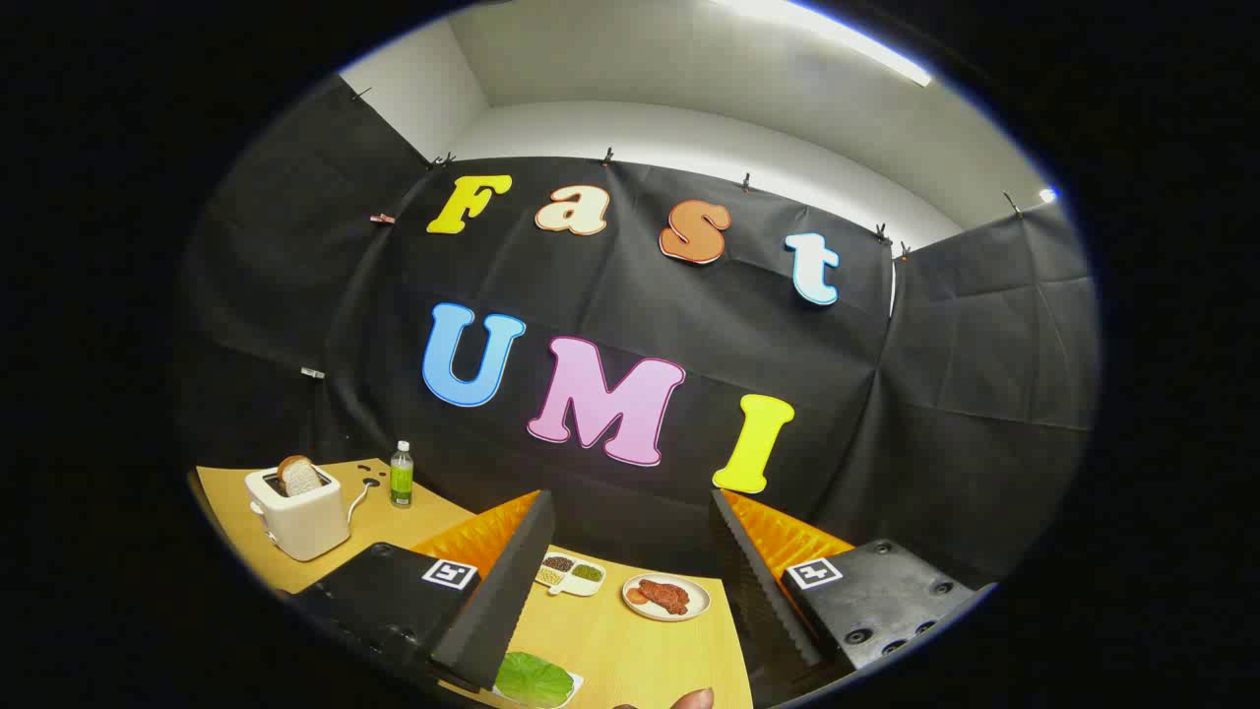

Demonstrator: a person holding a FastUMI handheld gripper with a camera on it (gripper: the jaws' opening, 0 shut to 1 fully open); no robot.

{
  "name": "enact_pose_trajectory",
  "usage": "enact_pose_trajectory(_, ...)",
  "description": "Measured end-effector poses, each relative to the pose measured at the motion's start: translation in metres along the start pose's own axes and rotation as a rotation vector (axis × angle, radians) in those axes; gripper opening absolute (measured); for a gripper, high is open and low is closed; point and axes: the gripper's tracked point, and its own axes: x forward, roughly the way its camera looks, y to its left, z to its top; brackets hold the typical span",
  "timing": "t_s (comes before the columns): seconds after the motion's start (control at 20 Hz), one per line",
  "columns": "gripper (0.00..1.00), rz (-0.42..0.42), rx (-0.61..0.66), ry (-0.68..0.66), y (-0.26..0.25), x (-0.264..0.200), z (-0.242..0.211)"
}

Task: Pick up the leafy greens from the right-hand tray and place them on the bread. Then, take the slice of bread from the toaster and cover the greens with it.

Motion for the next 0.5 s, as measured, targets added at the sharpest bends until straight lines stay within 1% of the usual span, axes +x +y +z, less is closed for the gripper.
enact_pose_trajectory(0.5, 0.98, 0.004, 0.008, 0.013, 0.0017, -0.0005, -0.0055)
